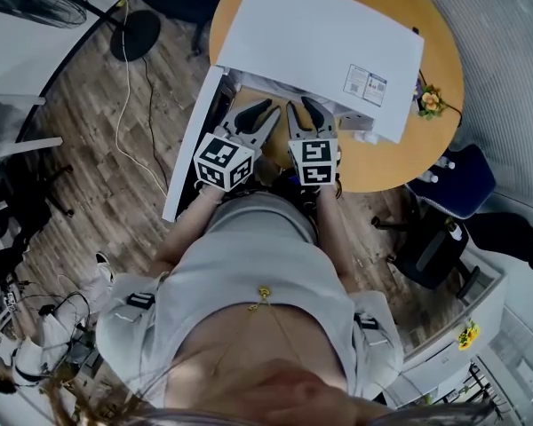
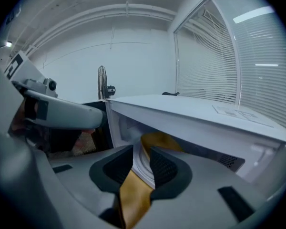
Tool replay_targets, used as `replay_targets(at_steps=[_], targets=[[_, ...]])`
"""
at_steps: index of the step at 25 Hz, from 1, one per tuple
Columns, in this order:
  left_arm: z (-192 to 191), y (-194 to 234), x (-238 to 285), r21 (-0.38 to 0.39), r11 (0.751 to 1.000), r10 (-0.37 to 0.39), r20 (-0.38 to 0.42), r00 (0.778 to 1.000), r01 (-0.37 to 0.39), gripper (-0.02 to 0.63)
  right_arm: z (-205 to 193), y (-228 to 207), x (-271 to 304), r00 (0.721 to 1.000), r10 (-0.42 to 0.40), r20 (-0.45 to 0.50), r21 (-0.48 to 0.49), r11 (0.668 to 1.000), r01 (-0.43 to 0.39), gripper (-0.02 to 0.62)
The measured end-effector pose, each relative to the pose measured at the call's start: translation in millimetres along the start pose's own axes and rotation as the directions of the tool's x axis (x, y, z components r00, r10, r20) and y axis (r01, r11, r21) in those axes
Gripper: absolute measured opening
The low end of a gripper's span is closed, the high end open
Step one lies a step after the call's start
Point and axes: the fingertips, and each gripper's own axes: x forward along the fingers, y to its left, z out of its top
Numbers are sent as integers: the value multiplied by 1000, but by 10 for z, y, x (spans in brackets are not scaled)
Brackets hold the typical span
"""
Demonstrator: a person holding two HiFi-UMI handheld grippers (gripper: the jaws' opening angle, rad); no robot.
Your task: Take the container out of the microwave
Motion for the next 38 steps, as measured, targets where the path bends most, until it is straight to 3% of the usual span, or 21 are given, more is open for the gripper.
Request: replay_targets(at_steps=[10,19,26,33,38], targets=[[-145,38,49,-57,996,-67,-49,997,64,87,-248,-138,439,987,-58,-149,-203,979,27,118],[-204,125,24,-102,993,-68,-61,996,61,87,-399,-143,730,970,-56,-237,-333,943,-27,118],[-277,184,8,-128,990,-67,-72,995,57,87,-517,-146,919,957,-32,-289,-368,926,-81,130],[-323,233,-33,-136,990,-43,-79,996,32,87,-562,-185,1019,948,-30,-316,-398,911,-104,52],[-311,249,-36,-149,988,-36,-70,997,25,87,-563,-187,1057,944,-25,-329,-406,906,-117,35]])
